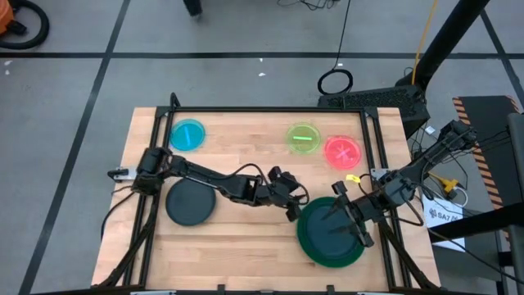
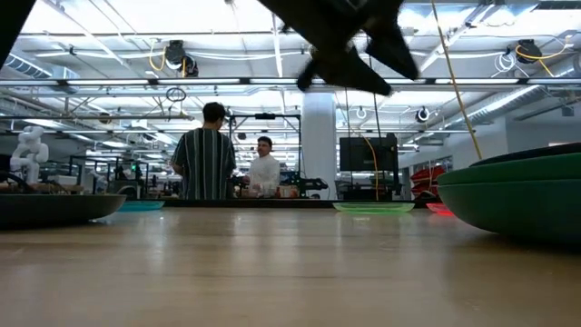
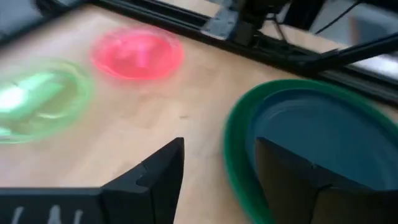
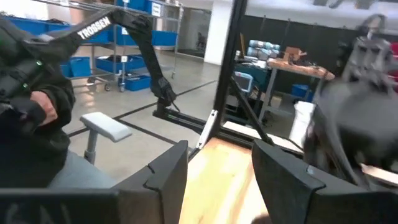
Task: Stack plastic plates
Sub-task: Stack the dark blue plate on top of the dark blue plate
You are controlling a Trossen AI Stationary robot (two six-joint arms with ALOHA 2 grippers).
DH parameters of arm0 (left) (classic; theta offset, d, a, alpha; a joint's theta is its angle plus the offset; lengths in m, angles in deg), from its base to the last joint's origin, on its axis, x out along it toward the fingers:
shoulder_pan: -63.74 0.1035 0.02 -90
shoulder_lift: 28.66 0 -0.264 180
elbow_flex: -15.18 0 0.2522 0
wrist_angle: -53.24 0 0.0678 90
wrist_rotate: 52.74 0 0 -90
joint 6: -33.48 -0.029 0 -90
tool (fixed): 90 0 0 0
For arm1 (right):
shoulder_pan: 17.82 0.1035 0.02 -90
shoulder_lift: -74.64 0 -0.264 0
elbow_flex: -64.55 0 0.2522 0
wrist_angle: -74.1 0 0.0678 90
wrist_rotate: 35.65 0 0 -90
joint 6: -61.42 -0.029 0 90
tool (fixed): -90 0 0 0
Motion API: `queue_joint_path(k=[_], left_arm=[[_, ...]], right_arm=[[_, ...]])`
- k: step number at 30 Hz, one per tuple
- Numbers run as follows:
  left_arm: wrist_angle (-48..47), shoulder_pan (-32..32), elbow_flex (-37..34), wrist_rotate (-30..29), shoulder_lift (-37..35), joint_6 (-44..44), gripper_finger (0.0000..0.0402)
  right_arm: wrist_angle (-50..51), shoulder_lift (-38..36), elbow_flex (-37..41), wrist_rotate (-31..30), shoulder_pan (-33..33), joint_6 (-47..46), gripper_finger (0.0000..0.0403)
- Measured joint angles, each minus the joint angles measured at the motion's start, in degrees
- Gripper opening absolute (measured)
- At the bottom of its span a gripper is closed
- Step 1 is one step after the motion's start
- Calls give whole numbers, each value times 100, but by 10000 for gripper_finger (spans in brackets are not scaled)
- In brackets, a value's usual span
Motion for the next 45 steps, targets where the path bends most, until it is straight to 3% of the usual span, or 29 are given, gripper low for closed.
queue_joint_path(k=[4,13,20,24,30,35,37,41,45], left_arm=[[-939,-145,0,-692,-434,-403,200],[-3691,-473,2,-1687,-1189,-742,200],[-5804,-791,-11,-2543,-1355,152,200],[-6222,-925,-349,-2780,-1586,481,200],[-5662,-998,-1662,-2808,-2683,534,200],[-4245,-1109,-2883,-2500,-3906,-158,200],[-3417,-1176,-3415,-2083,-4392,-722,200],[-1774,-1234,-4363,-700,-5297,-1892,200],[-601,-1222,-5038,420,-6082,-2755,200]], right_arm=[[73,0,0,-310,-1,-227,171],[607,167,0,-2294,-124,-1429,171],[688,432,0,-2343,-719,-2176,171],[696,640,0,-2109,-1069,-2375,171],[520,944,-31,-1666,-1560,-2537,171],[595,1439,-435,-1419,-1948,-2420,171],[739,1681,-688,-1400,-2115,-2323,171],[1097,2238,-1297,-1258,-2446,-2180,171],[1163,2846,-1903,-946,-2740,-2020,171]])
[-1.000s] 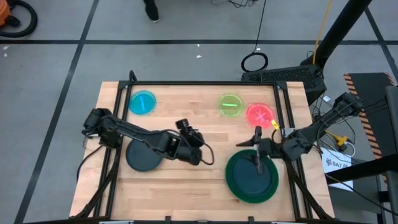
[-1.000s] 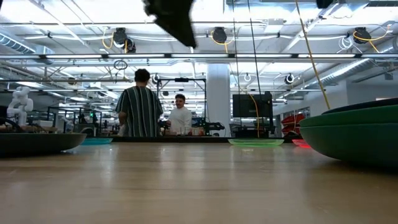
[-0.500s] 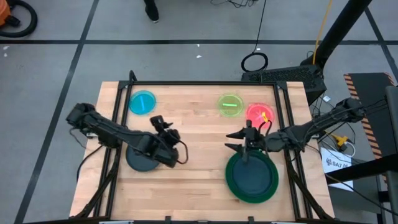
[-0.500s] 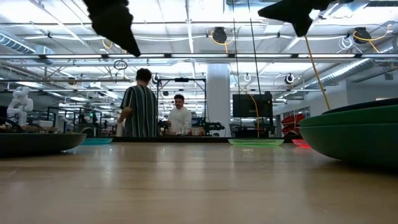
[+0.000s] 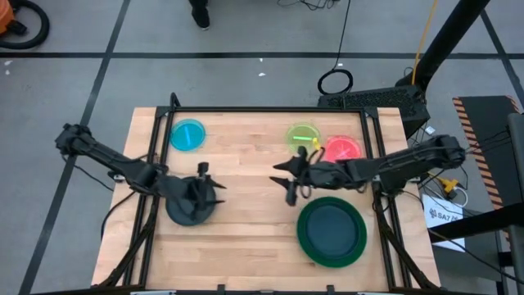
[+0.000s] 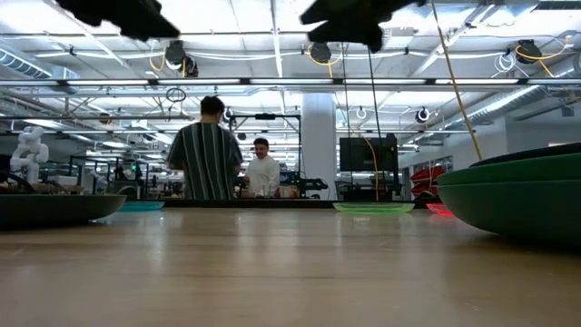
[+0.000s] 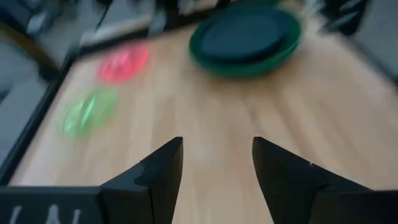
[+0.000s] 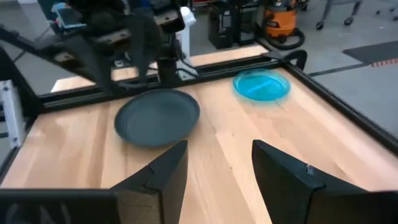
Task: Stack plastic plates
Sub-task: Stack the dark blue plate on top of the dark blue plate
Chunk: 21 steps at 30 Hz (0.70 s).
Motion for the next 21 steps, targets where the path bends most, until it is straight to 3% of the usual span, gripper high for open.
queue_joint_path(k=[3,8,21], left_arm=[[525,10,-289,259,-539,-544,200],[625,31,-625,296,-1415,-1158,200],[260,60,-717,52,-3033,-1204,200]], right_arm=[[15,462,-448,205,-203,98,171],[46,1332,-1267,574,-492,178,171],[11,3254,-3023,915,-763,113,171]])
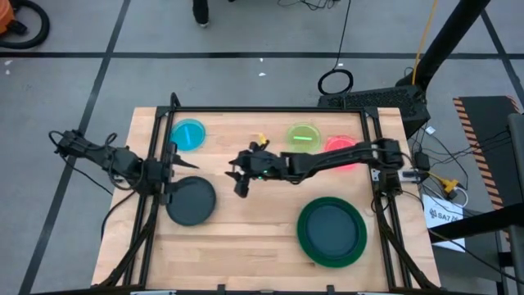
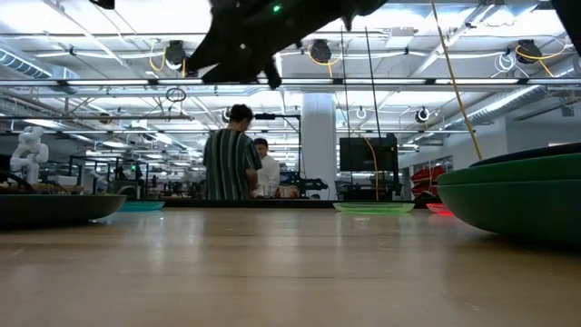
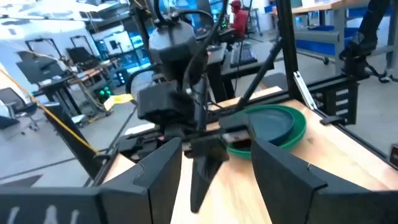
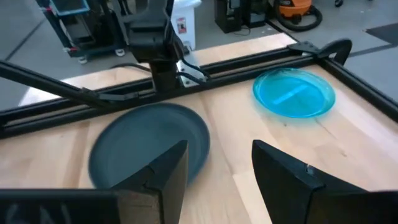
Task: Stack plastic plates
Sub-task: Stack the dark blue plate on top of the dark blue plate
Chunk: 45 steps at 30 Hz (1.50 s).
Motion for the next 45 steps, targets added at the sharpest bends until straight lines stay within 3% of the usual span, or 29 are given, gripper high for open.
queue_joint_path(k=[6,13,20,28,45], left_arm=[[-100,6,4,-474,-335,51,200],[-226,0,99,-477,-409,81,200],[-254,0,120,-477,-406,105,200],[-254,0,120,-477,-404,112,200],[-249,0,122,-475,-404,106,200]], right_arm=[[-9,667,-626,-24,-13,-107,171],[177,1514,-1576,402,-52,-106,171],[594,2233,-2354,403,-53,-279,171],[772,2801,-2570,398,-99,-798,171],[704,3117,-2575,411,-77,-1056,171]])
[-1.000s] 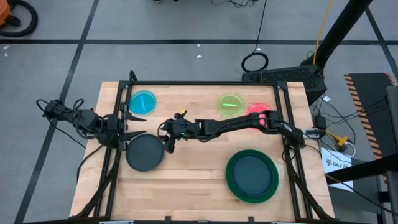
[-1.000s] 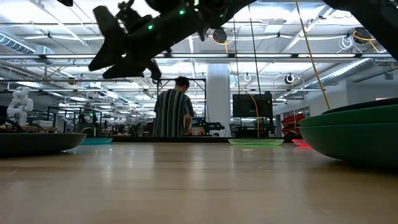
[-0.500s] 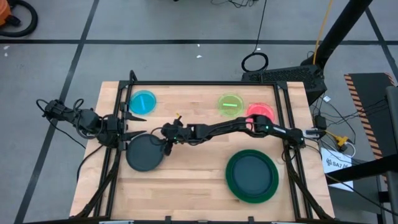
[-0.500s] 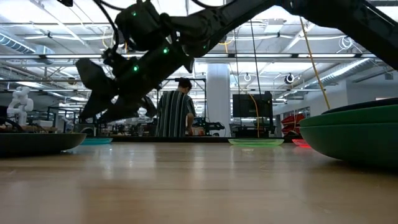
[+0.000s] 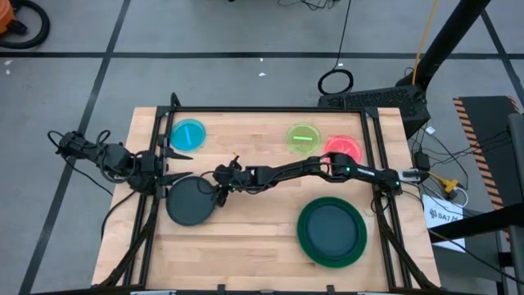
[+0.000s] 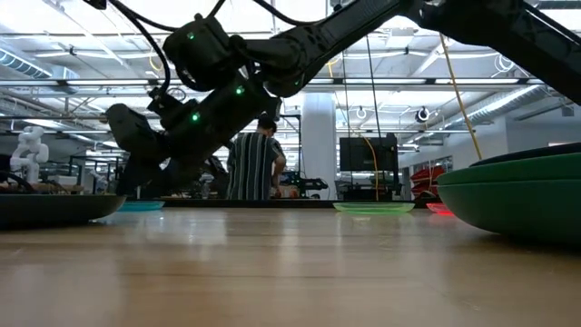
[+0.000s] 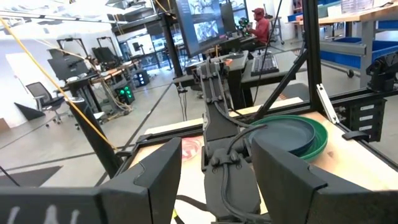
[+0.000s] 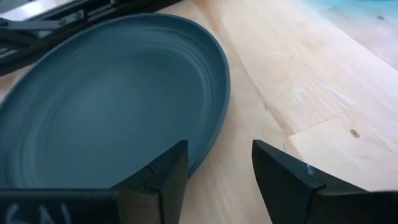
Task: Stack plastic plates
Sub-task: Stack the dark blue plate on top of the dark blue plate
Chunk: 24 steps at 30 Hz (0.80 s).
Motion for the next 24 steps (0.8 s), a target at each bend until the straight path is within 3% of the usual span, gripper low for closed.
queue_joint_path(k=[24], left_arm=[[7,0,0,0,2,-15,200]], right_arm=[[-228,256,4,2,84,-50,170]])
